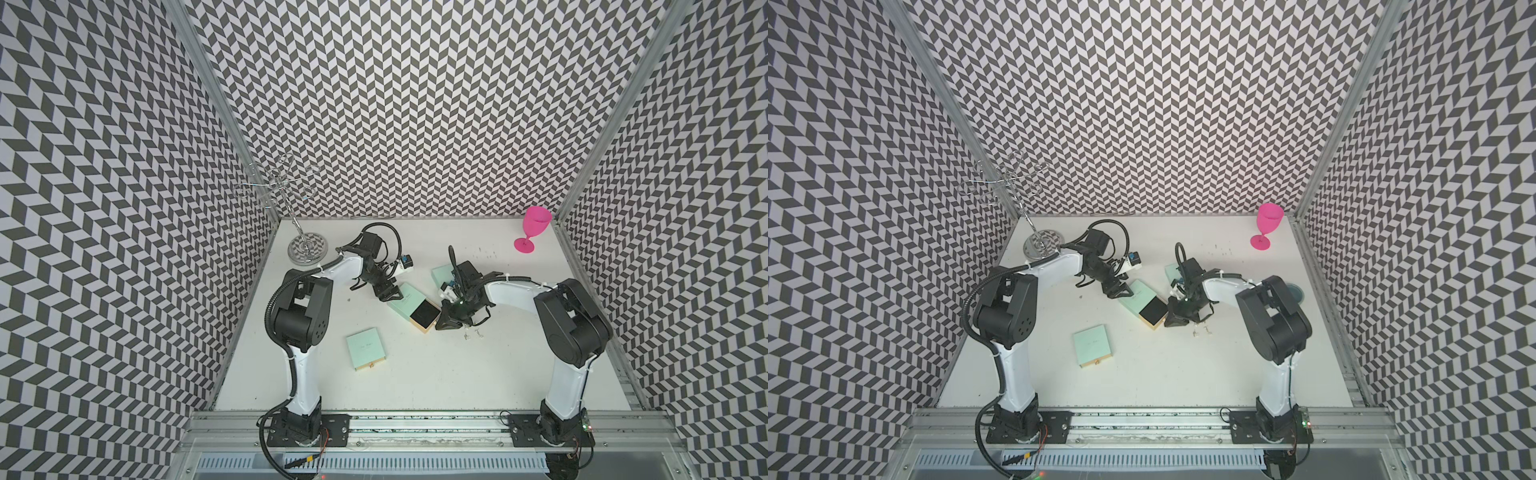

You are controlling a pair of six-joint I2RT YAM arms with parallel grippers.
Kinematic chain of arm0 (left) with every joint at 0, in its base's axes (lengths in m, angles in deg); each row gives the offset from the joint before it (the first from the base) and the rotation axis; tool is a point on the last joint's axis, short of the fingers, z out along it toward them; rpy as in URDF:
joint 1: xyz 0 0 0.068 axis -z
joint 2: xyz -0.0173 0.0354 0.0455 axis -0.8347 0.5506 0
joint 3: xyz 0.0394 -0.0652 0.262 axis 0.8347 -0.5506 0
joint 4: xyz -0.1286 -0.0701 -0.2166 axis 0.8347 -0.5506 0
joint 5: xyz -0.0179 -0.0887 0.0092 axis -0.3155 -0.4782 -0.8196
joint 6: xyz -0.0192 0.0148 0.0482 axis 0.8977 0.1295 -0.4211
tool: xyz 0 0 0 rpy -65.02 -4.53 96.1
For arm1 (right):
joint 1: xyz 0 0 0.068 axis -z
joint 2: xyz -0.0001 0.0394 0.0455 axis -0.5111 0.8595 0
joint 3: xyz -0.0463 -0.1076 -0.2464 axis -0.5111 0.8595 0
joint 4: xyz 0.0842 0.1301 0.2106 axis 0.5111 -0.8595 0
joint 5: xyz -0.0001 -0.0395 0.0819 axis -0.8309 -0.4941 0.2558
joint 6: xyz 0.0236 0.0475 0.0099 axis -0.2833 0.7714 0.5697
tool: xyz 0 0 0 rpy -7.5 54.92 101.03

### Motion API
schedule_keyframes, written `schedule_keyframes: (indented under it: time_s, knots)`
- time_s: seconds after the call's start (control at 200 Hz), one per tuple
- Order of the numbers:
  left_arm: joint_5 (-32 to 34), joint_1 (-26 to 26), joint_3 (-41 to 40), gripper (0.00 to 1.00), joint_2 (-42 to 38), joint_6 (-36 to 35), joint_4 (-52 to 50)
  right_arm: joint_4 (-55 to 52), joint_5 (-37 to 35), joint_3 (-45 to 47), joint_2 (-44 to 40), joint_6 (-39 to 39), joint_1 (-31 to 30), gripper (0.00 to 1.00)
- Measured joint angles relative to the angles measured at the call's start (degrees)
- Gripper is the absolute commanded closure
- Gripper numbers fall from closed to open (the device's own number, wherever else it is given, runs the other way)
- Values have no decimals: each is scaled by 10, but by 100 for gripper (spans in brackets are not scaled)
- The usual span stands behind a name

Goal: Place the earrings into the drawer-style jewelry box
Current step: Open the drawer in the jewelry box, then pick up the earring from the center of the board.

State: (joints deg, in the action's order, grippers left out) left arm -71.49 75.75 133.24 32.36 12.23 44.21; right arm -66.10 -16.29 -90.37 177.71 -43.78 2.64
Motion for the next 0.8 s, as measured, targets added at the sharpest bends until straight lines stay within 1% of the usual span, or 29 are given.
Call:
schedule_keyframes:
  time_s: [0.035,0.065,0.1,0.23,0.561,0.796]
  knots:
    - [0,0,0,26,0,-1,0,-4,-2,-3,0,-1,0,93]
    - [0,0,0,26,-1,-1,0,-7,-4,-5,0,-2,0,88]
    - [0,0,0,25,-1,-2,0,-11,-7,-7,0,-2,0,85]
    - [1,0,0,25,-4,-5,-3,-19,-16,-17,-3,-7,0,79]
    - [0,0,3,25,-12,-7,-28,-45,-42,-49,-16,-12,1,76]
    - [-12,1,52,24,-41,-7,-52,-88,-87,-50,-48,-26,5,76]
